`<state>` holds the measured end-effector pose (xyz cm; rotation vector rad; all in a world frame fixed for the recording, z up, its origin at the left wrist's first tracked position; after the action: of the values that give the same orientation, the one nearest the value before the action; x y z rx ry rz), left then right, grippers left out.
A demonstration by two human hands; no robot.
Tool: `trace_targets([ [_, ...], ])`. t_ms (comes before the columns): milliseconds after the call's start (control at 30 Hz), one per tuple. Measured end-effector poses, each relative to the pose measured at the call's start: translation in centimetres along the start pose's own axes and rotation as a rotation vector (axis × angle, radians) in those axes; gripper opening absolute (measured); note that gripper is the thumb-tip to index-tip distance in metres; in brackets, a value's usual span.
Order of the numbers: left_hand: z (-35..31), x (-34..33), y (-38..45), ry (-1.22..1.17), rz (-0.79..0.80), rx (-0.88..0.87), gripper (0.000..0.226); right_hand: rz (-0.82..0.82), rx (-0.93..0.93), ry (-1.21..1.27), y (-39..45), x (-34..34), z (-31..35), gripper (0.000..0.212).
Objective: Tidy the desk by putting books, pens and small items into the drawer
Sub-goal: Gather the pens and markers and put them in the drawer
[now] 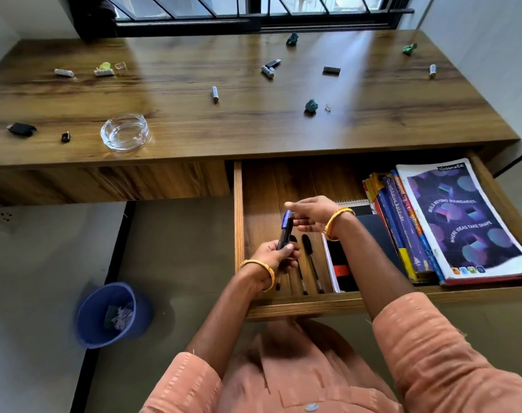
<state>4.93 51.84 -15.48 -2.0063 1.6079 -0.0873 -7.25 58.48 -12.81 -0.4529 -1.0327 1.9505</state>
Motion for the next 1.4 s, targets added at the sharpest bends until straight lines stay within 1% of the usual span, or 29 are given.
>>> trace_targets([
  [100, -1.5, 0.1, -0.3, -0.013, 0.089, 0.007, 0.017, 0.046, -0.007, -0.012, -0.1, -0.1, 0.6, 0.024],
  [167, -1.9, 0.7, -0.3, 0.076, 0.067, 0.008, 0.018, 0.032, 0.014, 0.036, -0.1, 0.1, 1.0, 0.021],
  [233, -2.0, 1.9, -0.2, 0.293, -0.029, 0.015, 0.031, -0.016, 0.086, 0.106, -0.5, 1.0, 2.1, 0.015],
  [300, -2.1, 3.3, -0.1, 0.487, -0.156, 0.008, 0.044, -0.076, 0.126, 0.158, -0.8, 2.2, 2.9, 0.015],
  [367, -2.4, 4.3, -0.3, 0.599, -0.288, -0.044, 0.042, -0.134, 0.116, 0.089, -0.6, 3.1, 2.8, 0.016],
  [433, -1.9, 4.3, -0.2, 0.675, -0.307, -0.075, 0.029, -0.168, 0.088, -0.095, -0.2, 2.6, 1.9, 0.017],
  [533, -0.1, 4.0, 0.5, 0.622, -0.307, -0.029, 0.015, -0.185, 0.062, -0.304, 0.6, 0.2, -0.2, 0.015],
  [633, 0.7, 4.1, 0.5, 0.665, -0.347, 0.012, 0.021, -0.249, 0.032, -0.363, 1.7, -1.4, -2.0, 0.013],
  [700, 0.9, 4.2, 0.5, 0.715, -0.354, 0.014, 0.027, -0.319, 0.052, -0.419, 2.3, -1.9, -2.4, 0.013],
  [767, 1.3, 4.2, 0.5, 0.725, -0.352, 0.024, 0.028, -0.386, 0.079, -0.514, 2.4, -2.1, -2.3, 0.015],
  [867, 1.7, 4.3, 0.5, 0.709, -0.359, 0.047, 0.029, -0.434, 0.113, -0.585, 2.2, -2.5, -2.1, 0.020],
  [1067, 2.6, 4.4, 0.7, 0.595, -0.405, 0.063, 0.029, -0.449, 0.142, -0.549, 2.5, -2.7, -2.6, 0.014],
  [1167, 5.0, 5.1, 2.3, 0.495, -0.393, 0.103, 0.025, -0.452, 0.170, -0.528, 2.5, -2.5, -2.6, 0.017],
  [1233, 5.5, 5.1, 2.9, 0.458, -0.369, 0.092, 0.022, -0.478, 0.221, -0.461, 1.8, -2.0, -1.8, 0.021],
  [1267, 4.4, 4.6, 2.2, 0.462, -0.352, 0.072, 0.021, -0.454, 0.228, -0.380, 1.4, -1.8, -1.5, 0.025],
  [1300, 3.1, 3.9, 1.3, 0.461, -0.332, 0.046, 0.021, -0.382, 0.214, -0.277, 1.0, -1.9, -1.4, 0.029],
  [1333, 2.1, 3.4, 0.8, 0.439, -0.311, 0.019, 0.020, -0.273, 0.183, -0.174, 0.7, -2.2, -1.4, 0.031],
  [1367, 1.3, 2.9, 0.5, 0.418, -0.285, -0.009, 0.020, -0.174, 0.157, -0.126, 0.2, -2.8, -1.3, 0.030],
  [1400, 0.7, 2.6, 0.3, 0.415, -0.260, -0.035, 0.019, -0.125, 0.148, -0.150, -0.1, -3.1, -1.1, 0.028],
])
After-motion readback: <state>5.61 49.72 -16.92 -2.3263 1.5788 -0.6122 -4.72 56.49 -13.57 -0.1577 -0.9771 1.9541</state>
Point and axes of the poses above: each hand's wrist, its own y-axis towards the middle knuckle, its own x-axis out of the back of the hand, z = x × y, the point moved 8 cm from there along y, towards the middle knuckle, and after that the axes turned 13 degrees about -x, right-handed, at the moved point
